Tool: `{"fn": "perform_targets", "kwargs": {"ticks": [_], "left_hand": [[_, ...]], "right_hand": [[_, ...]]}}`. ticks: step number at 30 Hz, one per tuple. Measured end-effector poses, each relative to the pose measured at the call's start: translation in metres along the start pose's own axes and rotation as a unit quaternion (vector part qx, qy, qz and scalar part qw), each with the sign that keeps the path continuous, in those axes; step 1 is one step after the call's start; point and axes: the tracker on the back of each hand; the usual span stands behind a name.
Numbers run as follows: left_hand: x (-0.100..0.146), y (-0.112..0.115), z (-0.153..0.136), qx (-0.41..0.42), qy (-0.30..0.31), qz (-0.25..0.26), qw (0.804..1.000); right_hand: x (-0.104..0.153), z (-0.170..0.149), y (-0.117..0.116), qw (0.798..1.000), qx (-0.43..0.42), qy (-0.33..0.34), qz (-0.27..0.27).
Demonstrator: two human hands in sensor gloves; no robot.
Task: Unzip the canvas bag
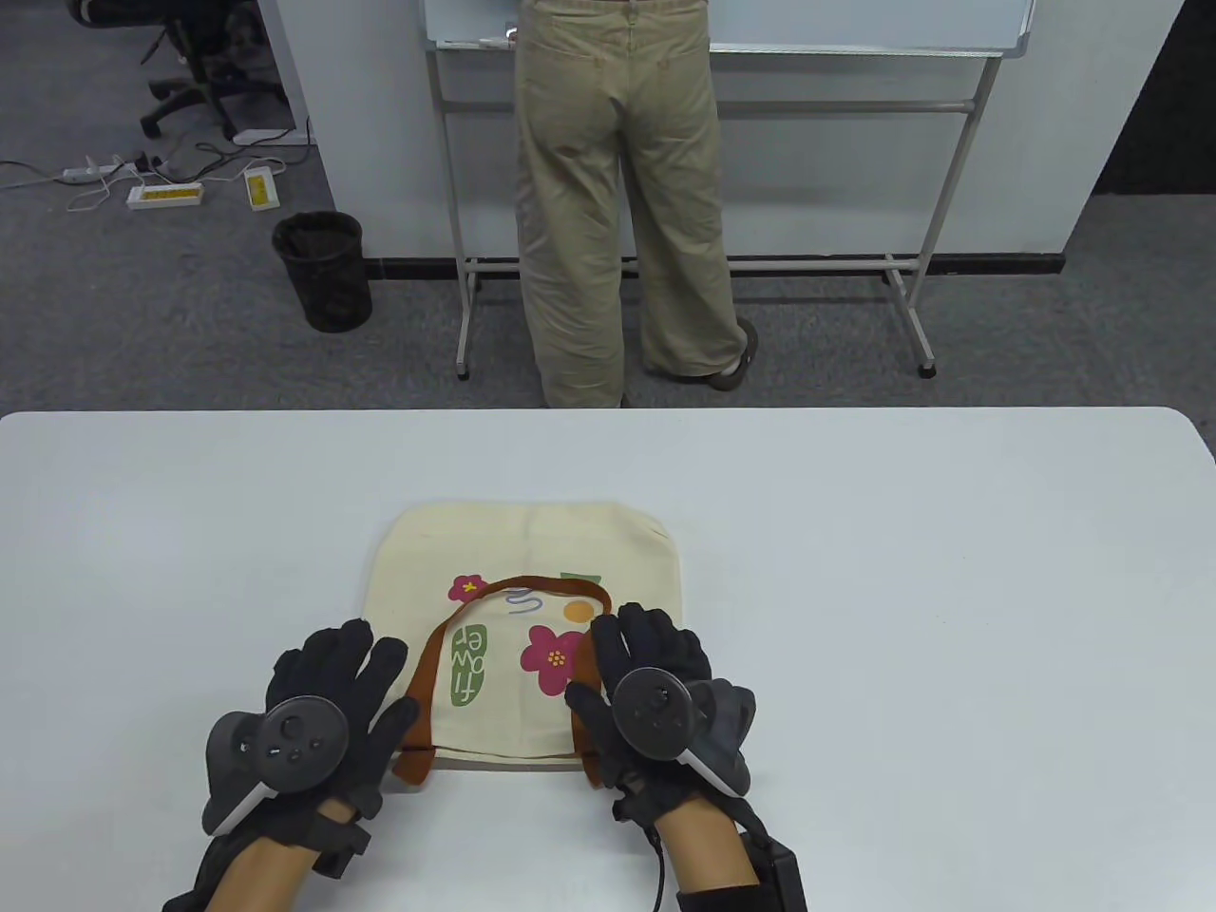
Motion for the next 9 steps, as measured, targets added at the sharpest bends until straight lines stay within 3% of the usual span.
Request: {"fn": "perform_targets", "kwargs": {"ticks": [9], "left_hand": [[-0.006,0.017,0.023,-0.015,0.03,-0.035,0.999]], "right_hand": [[0.001,-0.005,-0.011,0.998,0.028,-0.018,0.058]]}}
Point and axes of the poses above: the tracker on the back of each hand, its own z axis roughly to the thumb side, its own x axis roughly from the fingertips to the wrist, y = z × x, and after that the axes turned 12 degrees about -z, right-handed
